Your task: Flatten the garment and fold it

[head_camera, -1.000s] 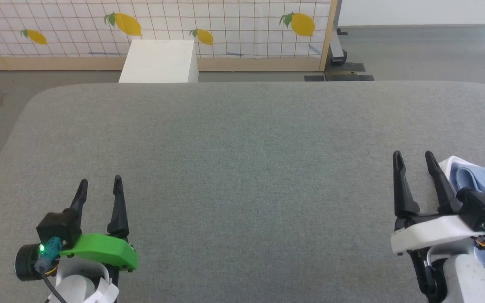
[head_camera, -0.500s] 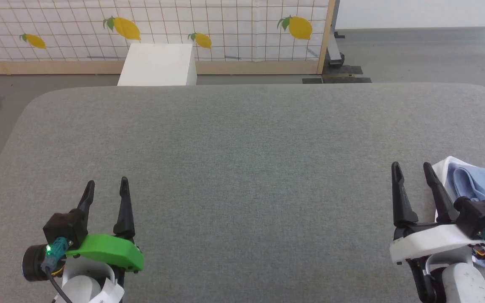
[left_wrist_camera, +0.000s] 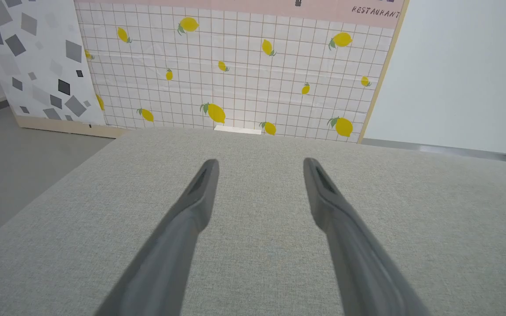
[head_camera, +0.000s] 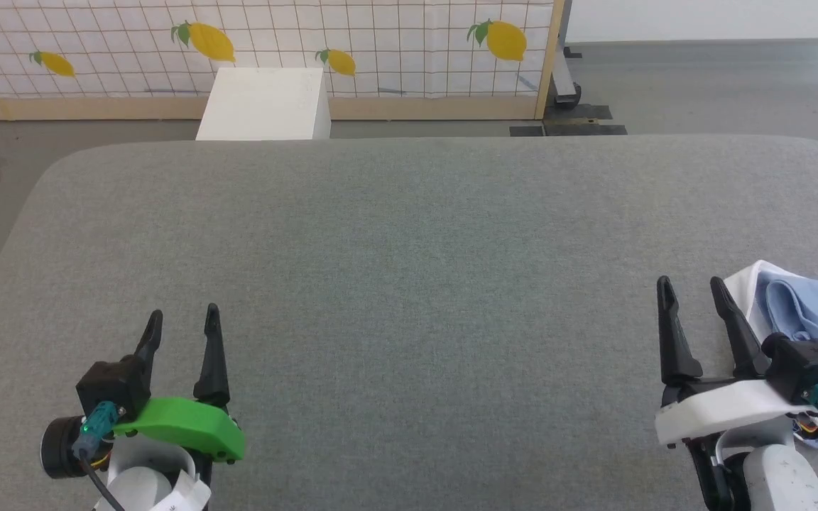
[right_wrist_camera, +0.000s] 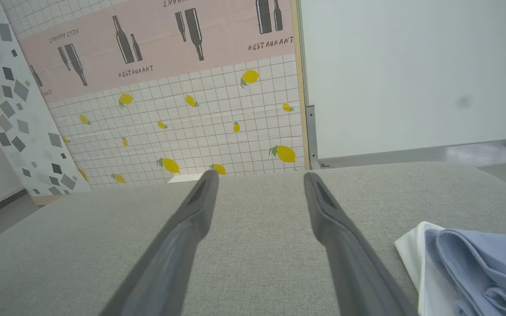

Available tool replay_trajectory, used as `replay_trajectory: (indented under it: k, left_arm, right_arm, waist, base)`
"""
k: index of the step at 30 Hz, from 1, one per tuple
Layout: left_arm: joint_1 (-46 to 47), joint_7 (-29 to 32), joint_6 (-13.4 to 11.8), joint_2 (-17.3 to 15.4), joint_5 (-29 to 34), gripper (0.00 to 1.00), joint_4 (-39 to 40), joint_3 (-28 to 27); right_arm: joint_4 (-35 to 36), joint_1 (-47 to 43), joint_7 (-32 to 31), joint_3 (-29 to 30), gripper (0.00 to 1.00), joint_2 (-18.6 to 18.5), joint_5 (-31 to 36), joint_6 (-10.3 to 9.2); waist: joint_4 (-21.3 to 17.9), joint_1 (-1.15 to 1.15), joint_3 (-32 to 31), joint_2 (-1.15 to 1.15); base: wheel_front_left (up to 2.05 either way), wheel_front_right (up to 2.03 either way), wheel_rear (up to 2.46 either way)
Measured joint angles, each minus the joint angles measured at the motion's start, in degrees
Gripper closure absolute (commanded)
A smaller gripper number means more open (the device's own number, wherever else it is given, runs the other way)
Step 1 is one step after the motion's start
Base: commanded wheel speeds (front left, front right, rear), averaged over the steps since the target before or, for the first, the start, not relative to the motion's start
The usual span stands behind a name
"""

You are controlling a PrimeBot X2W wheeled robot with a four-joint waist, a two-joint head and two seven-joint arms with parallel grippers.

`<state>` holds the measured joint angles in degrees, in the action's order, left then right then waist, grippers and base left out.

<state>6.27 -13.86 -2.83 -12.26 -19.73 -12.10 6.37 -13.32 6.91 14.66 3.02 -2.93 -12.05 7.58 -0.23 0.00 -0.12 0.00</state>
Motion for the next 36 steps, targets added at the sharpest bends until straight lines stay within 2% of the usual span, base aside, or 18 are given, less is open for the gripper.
replay_trajectory:
  k: [10, 11, 36]
  left_arm:
    - [0.05, -0.01, 0.00, -0.09, -0.33, 0.00, -0.05, 0.33]
    - [0.04, 0.00, 0.01, -0.08, -0.32, 1.00, -0.05, 0.32]
    - [-0.10, 2.23, 0.26, 1.23, 2.60, 1.00, 1.69, -0.56]
  right_arm:
    - [0.00, 0.00, 0.00, -0.12, 0.00, 0.00, -0.10, 0.00]
    - [0.01, 0.00, -0.01, -0.13, 1.00, 0.00, -0.09, 0.00]
    - [1.82, -0.15, -2.16, -0.51, 1.00, -0.02, 1.49, 0.00]
  waist:
    - [-0.03, 0.00, 0.44, 0.00]
    - [-0.03, 0.00, 0.45, 0.00]
    - [0.01, 0.00, 0.40, 0.00]
  base:
    - [0.00, 0.00, 0.00]
    - [0.00, 0.00, 0.00]
    - [0.00, 0.00, 0.00]
